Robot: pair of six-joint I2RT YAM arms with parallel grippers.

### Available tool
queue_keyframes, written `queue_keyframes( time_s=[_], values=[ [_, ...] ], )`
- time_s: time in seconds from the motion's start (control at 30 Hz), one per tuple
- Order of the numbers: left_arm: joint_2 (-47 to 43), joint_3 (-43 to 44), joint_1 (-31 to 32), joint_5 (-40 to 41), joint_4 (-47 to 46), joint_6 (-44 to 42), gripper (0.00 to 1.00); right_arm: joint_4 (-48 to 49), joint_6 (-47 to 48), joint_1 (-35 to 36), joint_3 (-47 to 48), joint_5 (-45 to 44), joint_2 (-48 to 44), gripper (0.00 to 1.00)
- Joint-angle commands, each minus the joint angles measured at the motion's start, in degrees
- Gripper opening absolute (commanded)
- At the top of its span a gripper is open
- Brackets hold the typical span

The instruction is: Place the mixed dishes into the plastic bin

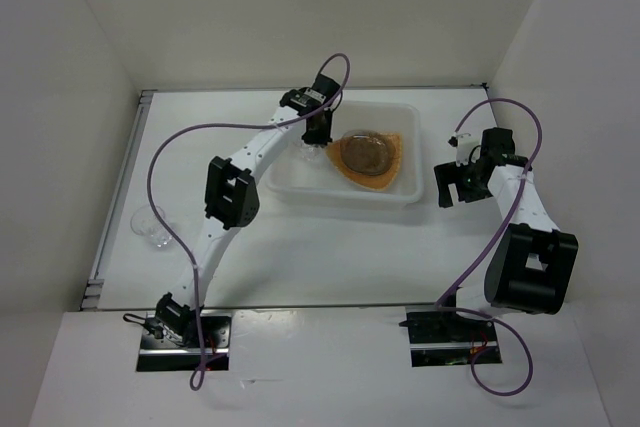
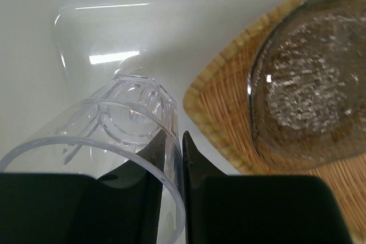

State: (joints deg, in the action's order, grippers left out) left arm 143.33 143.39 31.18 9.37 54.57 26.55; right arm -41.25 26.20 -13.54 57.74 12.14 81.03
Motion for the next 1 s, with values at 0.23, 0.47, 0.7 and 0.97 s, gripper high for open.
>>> queue_keyframes(
  time_s=[0.23,0.47,0.7,0.97],
  values=[
    [5.6,7.4,-2.3,3.5,2.1,3.5,0.07,2.0,-1.1,-0.3,0.2,-1.2,-1.9,0.99],
    [1.8,15.9,-2.8,2.9,2.1,3.5,0.58,2.0,-1.1,-0.3,0.2,-0.7,-1.4,0.99],
    [-14.7,20.6,-4.0,11.4,5.3,1.2,0.82,2.0,-0.5,-0.3,0.2,-0.2,-0.9,0.99],
    [-42.0,-29.0,-12.1,22.6,9.9,11.7,1.00,2.0,-0.5,-0.3,0.2,0.3,0.3,0.99]
  ],
)
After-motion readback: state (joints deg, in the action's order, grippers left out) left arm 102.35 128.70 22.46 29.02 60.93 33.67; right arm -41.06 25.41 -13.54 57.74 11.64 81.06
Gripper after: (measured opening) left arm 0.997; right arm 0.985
